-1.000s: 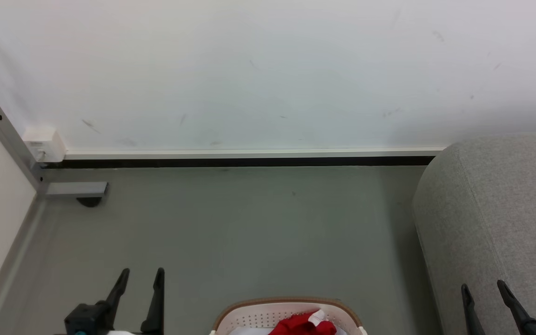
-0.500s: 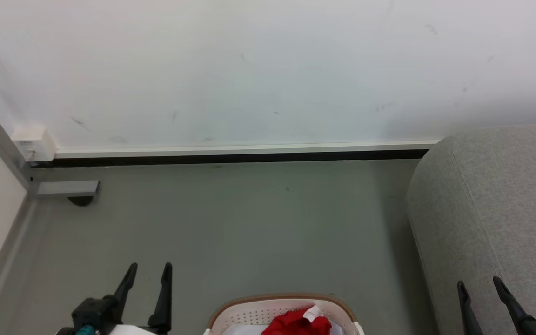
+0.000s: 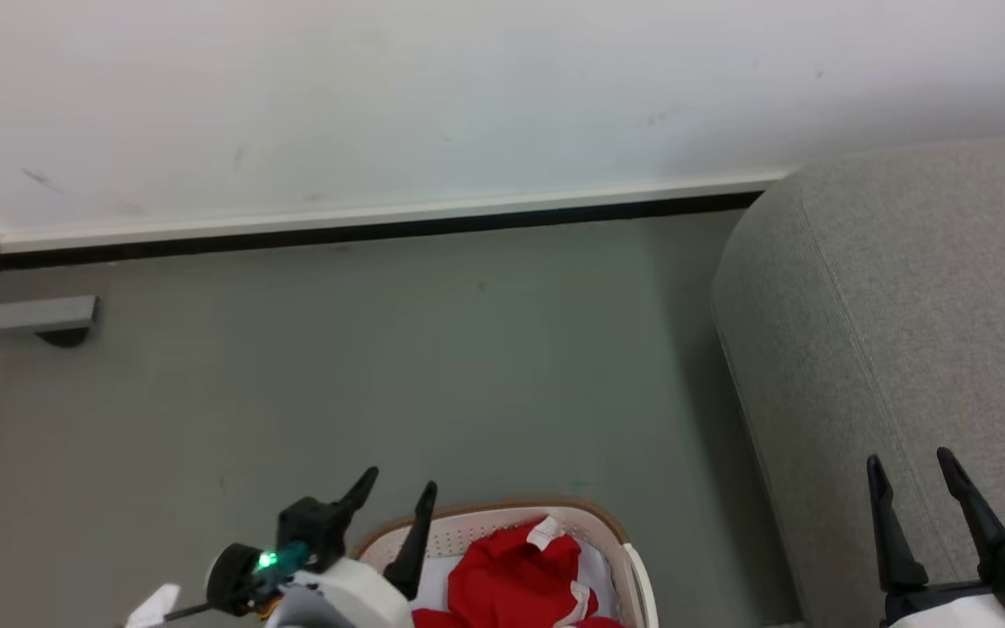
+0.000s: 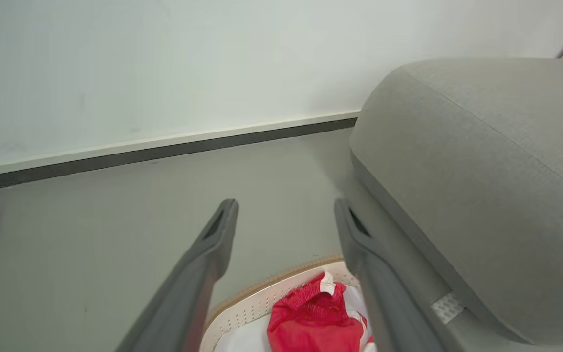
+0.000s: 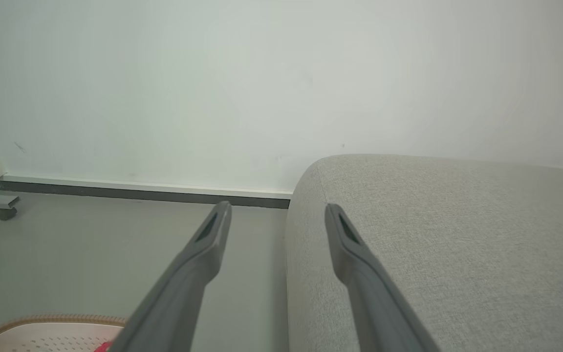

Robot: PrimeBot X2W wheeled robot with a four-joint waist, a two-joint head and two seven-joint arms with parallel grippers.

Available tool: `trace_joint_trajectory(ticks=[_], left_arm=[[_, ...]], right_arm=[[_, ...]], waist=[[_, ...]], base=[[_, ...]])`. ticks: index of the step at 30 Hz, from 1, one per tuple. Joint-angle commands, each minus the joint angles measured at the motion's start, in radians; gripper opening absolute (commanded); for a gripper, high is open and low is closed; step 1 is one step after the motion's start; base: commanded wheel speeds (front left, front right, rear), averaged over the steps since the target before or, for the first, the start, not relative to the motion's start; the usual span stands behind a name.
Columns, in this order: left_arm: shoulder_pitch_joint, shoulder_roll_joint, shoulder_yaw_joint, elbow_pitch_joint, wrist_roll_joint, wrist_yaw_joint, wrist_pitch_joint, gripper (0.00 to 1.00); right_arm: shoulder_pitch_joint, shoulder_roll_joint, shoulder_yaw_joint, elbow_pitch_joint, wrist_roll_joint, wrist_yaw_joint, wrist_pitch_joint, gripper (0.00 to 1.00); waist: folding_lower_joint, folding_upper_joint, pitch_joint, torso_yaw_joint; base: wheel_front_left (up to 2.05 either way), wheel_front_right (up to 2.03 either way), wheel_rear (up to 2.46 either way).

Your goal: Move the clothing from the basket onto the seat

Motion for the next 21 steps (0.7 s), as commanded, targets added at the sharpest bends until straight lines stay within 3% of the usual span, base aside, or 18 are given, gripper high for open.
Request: trace_joint_trajectory(ticks=[1, 13, 21], left_arm=[[-0.037, 0.002, -0.044, 0.047, 0.016, 0.002, 0.015, 1.00], [-0.194, -0.011, -0.314, 0.362, -0.062, 0.002, 0.190, 1.00], [-0.273, -0.011, -0.422, 0.460, -0.156, 0.018, 0.320, 1.00]], right_arm=[[-0.019, 0.000, -0.010, -0.008, 0.011, -0.002, 0.001, 1.00], [-0.097, 0.003, -0.018, -0.053, 0.017, -0.002, 0.001, 1.00], [-0.138, 0.004, -0.015, -0.093, 0.020, -0.002, 0.001, 1.00]], waist=[[-0.0001, -0.0001, 0.053, -0.034], [-0.0001, -0.0001, 0.222, -0.091], [-0.0001, -0.0001, 0.336, -0.102]], base=[[0.00, 0.00, 0.00], [0.00, 0.00, 0.00], [0.00, 0.00, 0.00]])
